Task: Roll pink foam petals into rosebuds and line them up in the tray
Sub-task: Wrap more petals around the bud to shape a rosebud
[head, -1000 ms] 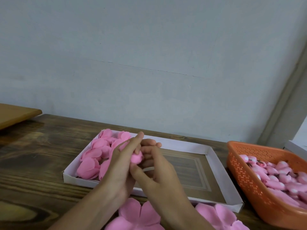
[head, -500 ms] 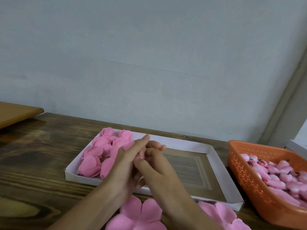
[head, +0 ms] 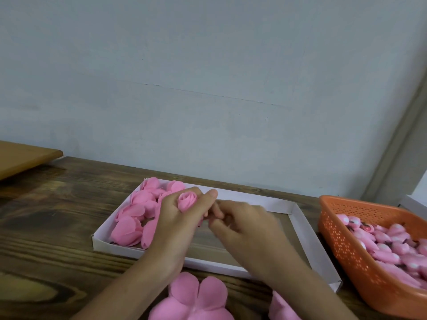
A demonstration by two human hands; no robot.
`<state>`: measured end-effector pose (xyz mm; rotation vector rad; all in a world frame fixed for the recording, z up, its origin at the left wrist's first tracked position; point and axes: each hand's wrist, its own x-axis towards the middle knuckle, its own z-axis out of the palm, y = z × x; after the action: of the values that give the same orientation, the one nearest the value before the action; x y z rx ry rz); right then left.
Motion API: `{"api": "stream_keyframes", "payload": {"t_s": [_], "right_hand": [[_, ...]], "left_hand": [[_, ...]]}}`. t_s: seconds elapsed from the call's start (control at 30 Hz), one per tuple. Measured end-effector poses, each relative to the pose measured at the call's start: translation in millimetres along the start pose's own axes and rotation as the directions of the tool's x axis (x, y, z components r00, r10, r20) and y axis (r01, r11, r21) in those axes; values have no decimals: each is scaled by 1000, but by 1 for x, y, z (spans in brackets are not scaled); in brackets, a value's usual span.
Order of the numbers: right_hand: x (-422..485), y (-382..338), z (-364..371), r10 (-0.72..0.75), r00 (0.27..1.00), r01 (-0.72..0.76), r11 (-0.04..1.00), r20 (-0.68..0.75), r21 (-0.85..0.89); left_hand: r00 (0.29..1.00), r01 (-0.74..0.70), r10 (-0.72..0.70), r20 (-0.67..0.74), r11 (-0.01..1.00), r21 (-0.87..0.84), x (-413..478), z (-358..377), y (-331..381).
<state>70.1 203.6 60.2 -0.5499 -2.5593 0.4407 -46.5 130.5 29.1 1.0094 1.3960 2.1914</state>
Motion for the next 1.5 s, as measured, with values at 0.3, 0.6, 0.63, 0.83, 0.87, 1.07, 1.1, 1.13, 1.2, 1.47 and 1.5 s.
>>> {"api": "stream_keyframes", "payload": {"t_s": [0.3, 0.6, 0.63, 0.83, 0.87, 1.07, 1.1, 1.13, 1.2, 1.47, 1.5], "right_hand": [[-2, -12, -10, -299, 951, 286, 947, -74, -147], [-1, -5, 0, -352, 931, 332, 926, -96, -179], [-1, -4, 1, -345, 932, 325, 931, -110, -164], [3, 5, 11, -86, 989, 119, 945, -118, 306], [4, 6, 13, -13, 993, 57, 923, -116, 380], [11, 20, 14, 102, 994, -84, 941, -38, 329], [14, 22, 12, 109, 994, -106, 922, 14, 372], [16, 24, 10, 93, 994, -109, 904, 61, 413], [22, 27, 7, 50, 990, -105, 886, 131, 452], [51, 21, -4, -46, 945, -132, 852, 323, 507], [55, 21, -3, -58, 940, -121, 864, 336, 488]], "left_hand": [[990, -111, 135, -42, 926, 362, 11, -12, -38], [996, -75, 42, 73, 828, 556, 8, -10, -38], [994, 19, -82, 69, 769, 639, 5, -8, -42], [994, 112, -103, -47, 847, 520, 9, -15, -40], [998, 57, -45, -36, 834, 549, 9, -20, -35], [993, -118, 94, 72, 766, 632, 3, -10, -29], [996, -93, 66, 66, 765, 637, 4, -11, -29], [996, -87, 52, 73, 762, 641, 4, -11, -30], [995, -96, 64, 73, 774, 626, 2, -9, -29], [997, 30, -64, 49, 857, 514, 11, -14, -24], [996, 23, -67, 65, 854, 519, 11, -15, -23]]}}
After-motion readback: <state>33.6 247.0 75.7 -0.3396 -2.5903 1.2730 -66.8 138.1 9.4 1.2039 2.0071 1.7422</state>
